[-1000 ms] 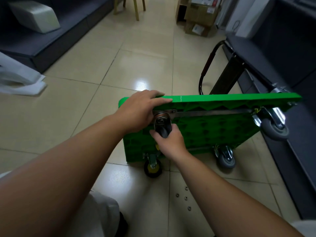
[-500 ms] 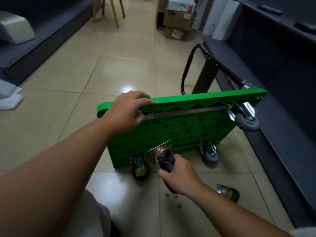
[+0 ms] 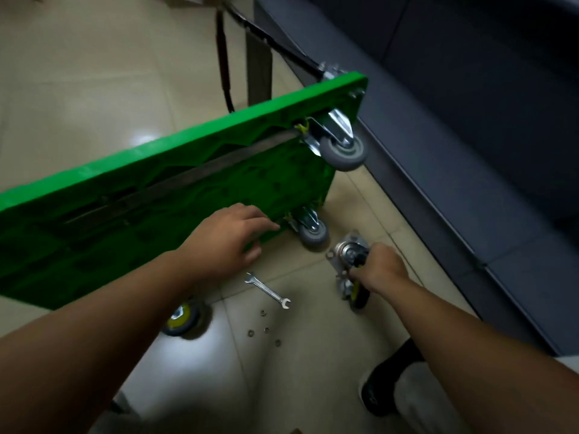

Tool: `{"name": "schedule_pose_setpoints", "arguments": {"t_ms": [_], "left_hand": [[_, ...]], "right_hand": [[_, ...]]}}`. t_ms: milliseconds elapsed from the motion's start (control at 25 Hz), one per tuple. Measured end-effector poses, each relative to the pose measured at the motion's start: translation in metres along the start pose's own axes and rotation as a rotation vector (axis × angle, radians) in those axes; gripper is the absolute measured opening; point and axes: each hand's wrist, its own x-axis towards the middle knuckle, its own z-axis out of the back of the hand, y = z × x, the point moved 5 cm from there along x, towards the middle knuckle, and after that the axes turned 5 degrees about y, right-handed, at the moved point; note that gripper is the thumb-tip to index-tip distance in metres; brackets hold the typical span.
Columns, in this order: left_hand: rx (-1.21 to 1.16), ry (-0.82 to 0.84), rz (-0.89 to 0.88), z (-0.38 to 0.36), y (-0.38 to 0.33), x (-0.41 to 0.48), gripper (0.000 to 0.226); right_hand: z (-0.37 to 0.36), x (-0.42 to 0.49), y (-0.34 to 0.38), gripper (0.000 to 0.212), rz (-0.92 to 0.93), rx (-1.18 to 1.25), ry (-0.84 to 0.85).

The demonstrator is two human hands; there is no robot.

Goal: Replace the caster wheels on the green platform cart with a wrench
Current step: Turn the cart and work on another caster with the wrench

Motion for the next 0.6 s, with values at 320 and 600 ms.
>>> {"name": "schedule_pose_setpoints", "arguments": {"t_ms": [320,600], "left_hand": [[-0.097,0.176,0.094,-0.137,-0.029,0.099,0.047],[-0.047,0.391,0.236,-0.228,-0.019,0.101,0.055]], "right_hand": [[-0.017,0.12,-0.063,0.045,-0.094,-0.003,-0.022],[-0.057,0.168,-0.101,0.048,-0.13,0.0,0.086]]}}
